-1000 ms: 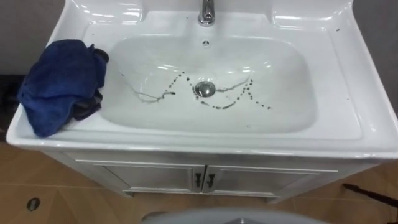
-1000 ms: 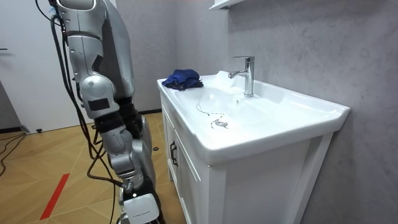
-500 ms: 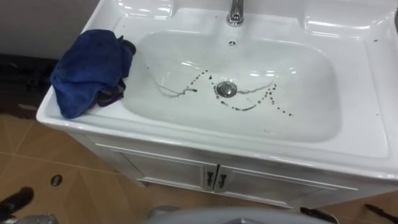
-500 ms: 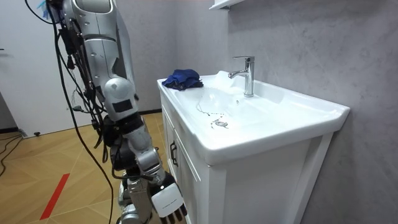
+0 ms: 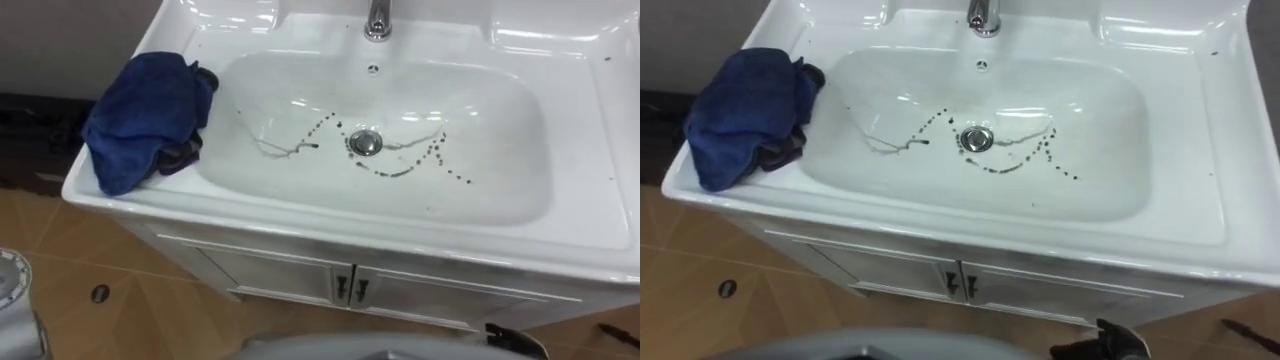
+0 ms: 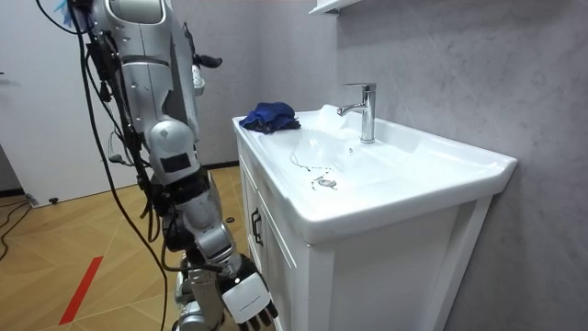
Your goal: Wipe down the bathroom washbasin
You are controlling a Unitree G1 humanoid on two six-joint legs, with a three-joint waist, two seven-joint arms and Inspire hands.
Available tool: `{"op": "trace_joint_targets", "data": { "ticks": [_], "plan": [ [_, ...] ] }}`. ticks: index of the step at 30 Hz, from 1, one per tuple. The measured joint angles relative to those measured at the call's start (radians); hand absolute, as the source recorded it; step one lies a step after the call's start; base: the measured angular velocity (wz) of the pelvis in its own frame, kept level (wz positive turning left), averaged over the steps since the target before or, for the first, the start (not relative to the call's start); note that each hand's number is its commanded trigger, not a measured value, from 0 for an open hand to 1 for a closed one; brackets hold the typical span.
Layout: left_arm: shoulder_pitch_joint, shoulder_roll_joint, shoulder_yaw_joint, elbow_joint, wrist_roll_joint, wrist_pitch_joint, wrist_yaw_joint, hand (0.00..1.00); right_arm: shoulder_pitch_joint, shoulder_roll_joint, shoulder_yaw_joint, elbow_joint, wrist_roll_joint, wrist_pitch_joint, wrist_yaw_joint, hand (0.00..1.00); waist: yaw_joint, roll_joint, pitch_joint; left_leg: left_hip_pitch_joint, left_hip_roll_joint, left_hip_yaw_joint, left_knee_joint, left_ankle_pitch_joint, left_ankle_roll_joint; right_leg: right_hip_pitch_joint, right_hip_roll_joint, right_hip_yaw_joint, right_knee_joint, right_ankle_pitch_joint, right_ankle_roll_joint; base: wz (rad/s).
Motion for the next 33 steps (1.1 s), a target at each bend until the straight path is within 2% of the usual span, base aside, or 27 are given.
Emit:
{"op": "trace_joint_targets", "data": {
  "ticks": [2, 5, 9, 13, 16, 19, 21, 24, 25, 30, 33],
  "plan": [
    [-0.005, 0.002, 0.004, -0.016, 0.029, -0.002, -0.004, 0.00, -0.004, -0.006, 0.000, 0.008, 0.002, 0.000, -0.001, 0.00, -0.015, 0.011, 0.0034, 0.004, -0.001, -0.001, -0.003, 0.000, 0.000, -0.001, 0.000, 0.007, -0.001, 0.000, 0.000, -0.10],
    [-0.012, 0.009, 0.002, -0.039, 0.034, -0.002, -0.017, 0.00, -0.016, -0.005, 0.001, 0.024, 0.015, -0.002, -0.002, 0.00, -0.043, 0.013, 0.0047, 0.004, 0.000, 0.001, -0.003, 0.000, 0.000, -0.002, 0.001, 0.008, -0.001, 0.000, 0.000, 0.00],
    [-0.041, 0.020, -0.029, -0.043, 0.051, -0.006, -0.019, 0.00, -0.013, -0.004, 0.002, 0.033, 0.019, -0.002, -0.002, 0.00, -0.057, 0.007, 0.0026, 0.007, 0.000, 0.008, -0.002, 0.000, 0.000, -0.001, 0.001, 0.015, 0.000, 0.000, 0.000, -0.06],
    [-0.044, 0.019, -0.047, -0.046, 0.116, -0.009, -0.025, 0.00, -0.012, 0.000, -0.013, 0.033, -0.001, -0.002, -0.003, 0.00, -0.087, 0.004, 0.0053, 0.017, 0.000, 0.025, -0.002, 0.000, 0.000, 0.006, 0.002, 0.030, 0.000, 0.001, 0.001, -0.09],
    [-0.045, 0.019, -0.075, -0.046, 0.142, -0.009, -0.039, 0.00, -0.010, 0.000, -0.013, 0.033, -0.003, 0.000, -0.002, 0.00, -0.104, 0.003, 0.0057, 0.023, 0.000, 0.032, -0.008, 0.000, 0.000, 0.005, 0.005, 0.050, 0.000, 0.000, 0.002, -0.12],
    [-0.047, 0.018, -0.123, -0.037, 0.144, -0.008, -0.069, 0.00, 0.000, -0.001, -0.013, 0.029, -0.003, 0.004, 0.000, 0.00, -0.105, -0.002, 0.0035, 0.031, 0.001, 0.045, -0.015, 0.000, 0.000, 0.003, 0.006, 0.065, 0.001, 0.001, 0.003, -0.14],
    [-0.048, 0.018, -0.154, -0.010, 0.154, -0.008, -0.095, 0.00, 0.007, -0.002, -0.013, 0.035, -0.008, 0.005, 0.000, 0.00, -0.112, -0.004, 0.0073, 0.038, 0.000, 0.048, -0.016, 0.000, 0.000, 0.008, 0.006, 0.066, 0.001, 0.001, 0.004, -0.07],
    [-0.048, 0.018, -0.192, 0.040, 0.160, 0.000, -0.141, 0.00, 0.006, 0.000, -0.013, 0.049, -0.049, 0.017, 0.001, 0.00, -0.128, -0.011, 0.0132, 0.041, 0.001, 0.054, -0.017, 0.000, 0.000, 0.008, 0.006, 0.067, 0.003, 0.001, 0.004, -0.04],
    [-0.048, 0.018, -0.210, 0.049, 0.162, 0.007, -0.154, 0.00, 0.005, 0.002, -0.013, 0.053, -0.054, 0.023, 0.005, 0.00, -0.131, -0.013, 0.0180, 0.041, 0.002, 0.056, -0.017, 0.000, 0.000, 0.007, 0.007, 0.070, 0.003, 0.001, 0.004, -0.05],
    [-0.060, 0.019, -0.291, 0.100, 0.161, 0.016, -0.173, 0.00, 0.006, 0.002, 0.021, 0.078, -0.096, 0.064, 0.025, 0.00, -0.148, -0.014, 0.0187, 0.036, 0.001, 0.060, -0.018, 0.000, 0.000, -0.011, 0.009, 0.091, 0.018, 0.001, 0.004, -0.09],
    [-0.076, 0.019, -0.329, 0.170, 0.162, 0.039, -0.180, 0.00, 0.006, 0.002, 0.020, 0.077, -0.126, 0.084, 0.033, 0.00, -0.167, -0.012, 0.0174, 0.035, 0.003, 0.076, -0.018, 0.000, 0.000, -0.018, 0.011, 0.099, 0.021, 0.001, 0.004, -0.12]
  ]
}}
